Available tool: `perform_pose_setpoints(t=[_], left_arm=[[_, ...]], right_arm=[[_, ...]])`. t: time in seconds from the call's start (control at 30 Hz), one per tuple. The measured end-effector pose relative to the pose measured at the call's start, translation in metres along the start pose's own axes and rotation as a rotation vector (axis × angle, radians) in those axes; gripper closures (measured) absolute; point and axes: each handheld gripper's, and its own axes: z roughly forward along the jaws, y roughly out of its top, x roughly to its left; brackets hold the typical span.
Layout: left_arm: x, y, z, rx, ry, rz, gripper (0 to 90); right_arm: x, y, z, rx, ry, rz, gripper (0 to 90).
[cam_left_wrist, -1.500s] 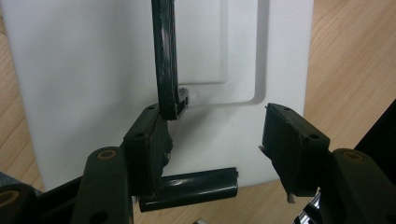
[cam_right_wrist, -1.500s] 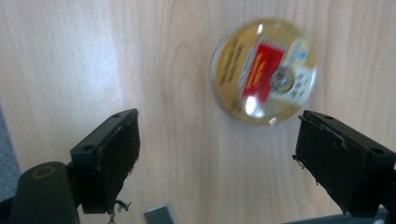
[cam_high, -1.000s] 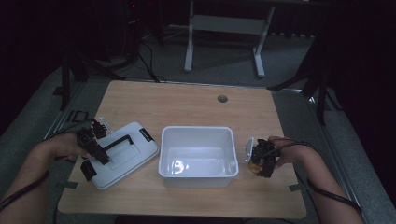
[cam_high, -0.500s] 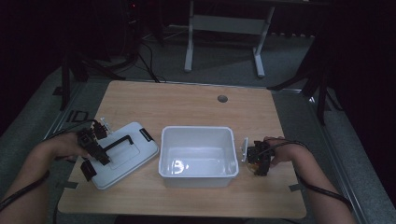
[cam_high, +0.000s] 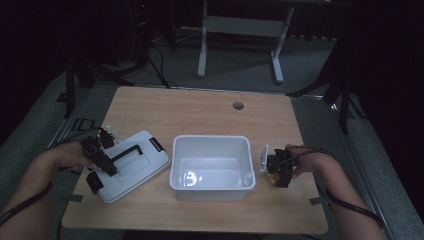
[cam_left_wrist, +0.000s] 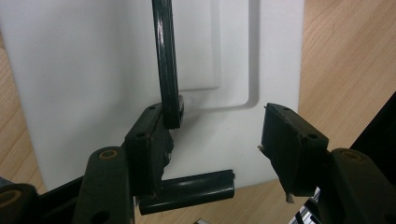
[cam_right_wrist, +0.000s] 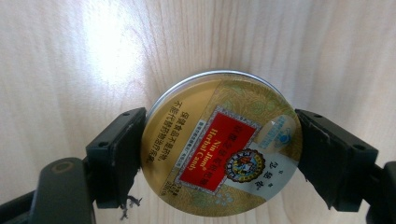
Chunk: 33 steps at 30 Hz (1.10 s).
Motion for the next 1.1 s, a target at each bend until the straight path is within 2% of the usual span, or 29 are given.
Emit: perform_pose_setpoints(t=[0.33,0.37,0.43,0.6,0.73,0.8,0.87,1.1], left_arm=[[-0.003,-0.001,-0.005,-0.009,0.006,0.006,41.1],[-0.003,-0.001,-0.005,-0.009,0.006,0.006,41.2],[-0.003,0.000,-0.006,-0.006,0.008,0.009,41.1],[-0.004,0.000,-0.007,-0.004,0.009,0.007,41.1],[-0.004,0.001,-0.006,-0.007,0.007,0.011,41.1],[-0.004,0.001,-0.005,0.000,0.009,0.010,41.1],[-0.005,0.001,-0.005,0.002,0.008,0.012,41.1],[-0.005,-0.001,-0.007,-0.005,0.009,0.015,41.2]], right_arm=[[0.011,0.002,-0.044,-0.015,-0.030,-0.001,20.4],[0.011,0.002,-0.044,-0.015,-0.030,-0.001,20.4],[0.016,0.005,-0.058,-0.026,-0.038,-0.012,20.4],[0.019,0.009,-0.074,-0.025,-0.062,-0.028,20.5],[0.023,0.018,-0.093,-0.045,-0.066,-0.055,20.5],[0.024,0.021,-0.097,-0.046,-0.070,-0.060,20.5],[0.024,0.030,-0.108,-0.048,-0.082,-0.072,20.5],[0.026,0.052,-0.121,-0.058,-0.093,-0.094,20.5]])
